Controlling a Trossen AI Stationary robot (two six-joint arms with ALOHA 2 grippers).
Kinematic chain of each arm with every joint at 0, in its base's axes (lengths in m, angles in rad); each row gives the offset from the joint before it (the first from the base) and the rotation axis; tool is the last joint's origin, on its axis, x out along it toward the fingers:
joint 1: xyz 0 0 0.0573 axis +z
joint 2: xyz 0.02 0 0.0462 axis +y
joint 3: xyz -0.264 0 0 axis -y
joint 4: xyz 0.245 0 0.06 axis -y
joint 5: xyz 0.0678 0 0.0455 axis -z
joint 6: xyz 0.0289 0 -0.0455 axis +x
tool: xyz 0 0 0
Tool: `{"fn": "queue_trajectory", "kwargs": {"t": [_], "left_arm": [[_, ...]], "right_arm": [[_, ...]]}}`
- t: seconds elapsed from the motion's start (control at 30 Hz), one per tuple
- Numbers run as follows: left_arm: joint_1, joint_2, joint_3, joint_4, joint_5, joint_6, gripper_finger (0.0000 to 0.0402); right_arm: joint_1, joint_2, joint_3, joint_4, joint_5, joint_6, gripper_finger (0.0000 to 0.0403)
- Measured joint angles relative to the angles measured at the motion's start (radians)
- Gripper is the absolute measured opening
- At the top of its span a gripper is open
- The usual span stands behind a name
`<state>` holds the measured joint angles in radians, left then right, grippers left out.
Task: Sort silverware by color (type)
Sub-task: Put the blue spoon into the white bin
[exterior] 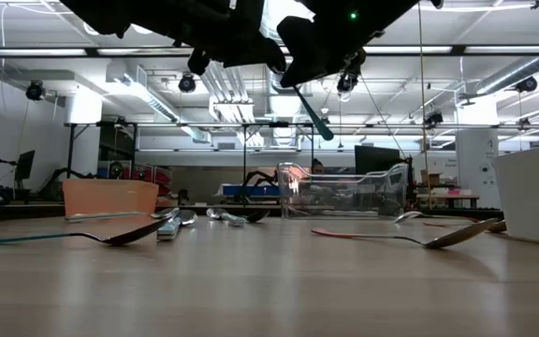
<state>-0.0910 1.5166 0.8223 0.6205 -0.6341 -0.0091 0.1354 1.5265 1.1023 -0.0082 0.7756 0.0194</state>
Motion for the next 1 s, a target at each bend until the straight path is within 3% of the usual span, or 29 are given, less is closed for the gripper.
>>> {"fn": "queue_trajectory", "kwargs": {"t": [0.33, 0.57, 0.83, 1.0], "left_arm": [[0.0, -0.015, 0.0, -0.006, 0.004, 0.038, 0.0073], [-0.002, -0.097, 0.0, -0.151, 0.016, 0.132, 0.0108], [-0.002, -0.216, 0.0, -0.337, 0.016, 0.286, 0.0121], [-0.001, -0.262, 0.0, -0.455, -0.022, 0.334, 0.0121]], "right_arm": [[-0.005, -0.022, 0.0, -0.016, -0.053, 0.035, 0.0012], [-0.042, -0.032, 0.11, -0.32, -0.11, 0.191, 0.0012], [-0.123, -0.032, 0.266, -0.68, -0.339, 0.389, 0.0012], [-0.176, -0.032, 0.333, -0.848, -0.568, 0.54, 0.0012]]}}
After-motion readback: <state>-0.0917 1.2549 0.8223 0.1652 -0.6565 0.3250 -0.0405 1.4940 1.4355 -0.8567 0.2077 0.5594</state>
